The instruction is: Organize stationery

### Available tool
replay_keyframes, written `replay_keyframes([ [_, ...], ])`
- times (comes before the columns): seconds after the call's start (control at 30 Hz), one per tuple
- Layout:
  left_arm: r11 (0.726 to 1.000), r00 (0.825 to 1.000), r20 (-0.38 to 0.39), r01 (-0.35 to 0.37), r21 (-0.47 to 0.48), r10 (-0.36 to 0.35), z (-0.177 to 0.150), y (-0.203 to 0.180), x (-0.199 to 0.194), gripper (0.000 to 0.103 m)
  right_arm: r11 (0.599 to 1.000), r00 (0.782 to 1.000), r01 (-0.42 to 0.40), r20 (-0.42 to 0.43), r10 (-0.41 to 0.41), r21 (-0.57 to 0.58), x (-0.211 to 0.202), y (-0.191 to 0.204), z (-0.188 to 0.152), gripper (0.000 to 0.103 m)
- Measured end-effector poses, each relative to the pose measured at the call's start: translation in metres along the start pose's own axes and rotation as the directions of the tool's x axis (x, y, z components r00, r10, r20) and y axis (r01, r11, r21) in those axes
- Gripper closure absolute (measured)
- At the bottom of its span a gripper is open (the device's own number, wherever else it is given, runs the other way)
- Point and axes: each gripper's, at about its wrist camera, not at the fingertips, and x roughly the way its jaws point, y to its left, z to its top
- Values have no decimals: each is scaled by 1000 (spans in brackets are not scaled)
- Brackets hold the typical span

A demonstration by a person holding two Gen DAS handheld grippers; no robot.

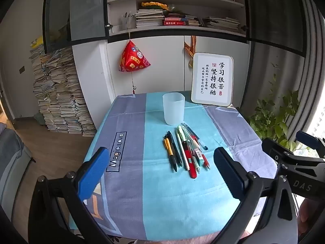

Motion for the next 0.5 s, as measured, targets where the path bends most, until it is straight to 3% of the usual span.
replay_keyframes([
  [0.5, 1000, 999, 23, 31, 0, -31, 0, -1, -1, 1, 1000, 1000, 2, -18, -2, -3, 5, 0, -1, 0],
])
